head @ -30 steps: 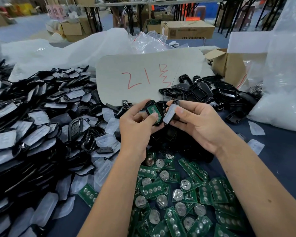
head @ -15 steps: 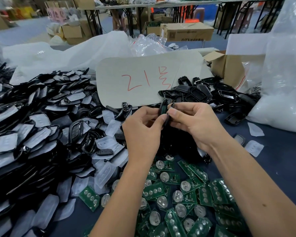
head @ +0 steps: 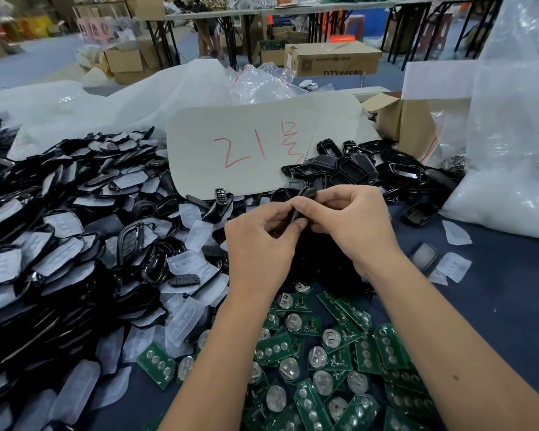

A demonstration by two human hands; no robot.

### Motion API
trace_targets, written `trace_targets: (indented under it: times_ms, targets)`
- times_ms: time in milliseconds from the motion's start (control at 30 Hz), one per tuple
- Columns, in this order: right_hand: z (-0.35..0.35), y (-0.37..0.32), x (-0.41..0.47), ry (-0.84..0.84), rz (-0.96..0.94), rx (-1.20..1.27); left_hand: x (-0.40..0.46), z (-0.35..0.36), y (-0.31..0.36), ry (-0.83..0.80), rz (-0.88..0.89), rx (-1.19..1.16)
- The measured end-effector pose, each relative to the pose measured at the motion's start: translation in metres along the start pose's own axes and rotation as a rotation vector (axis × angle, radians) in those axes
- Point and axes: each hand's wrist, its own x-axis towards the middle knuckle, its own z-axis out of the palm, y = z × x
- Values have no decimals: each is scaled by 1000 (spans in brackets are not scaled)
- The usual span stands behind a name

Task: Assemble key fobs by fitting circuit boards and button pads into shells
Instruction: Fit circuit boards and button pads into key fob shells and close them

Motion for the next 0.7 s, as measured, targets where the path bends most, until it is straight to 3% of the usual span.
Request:
trace_targets:
  times_ms: [167,333,500,700]
  targets:
    - [-7,3,5,-43,-92,-194,2,-1,-4,-7,-106,-90]
    - [-18,6,8,-287,-123,-40,3,-2,-4,-42,-112,-98]
    - [-15,7,8,-313,-136,67,3,-4,-3,-44,-72,-92]
    - [-19,8,7,-339,-94,262,10,-11,-7,5,-166,-251]
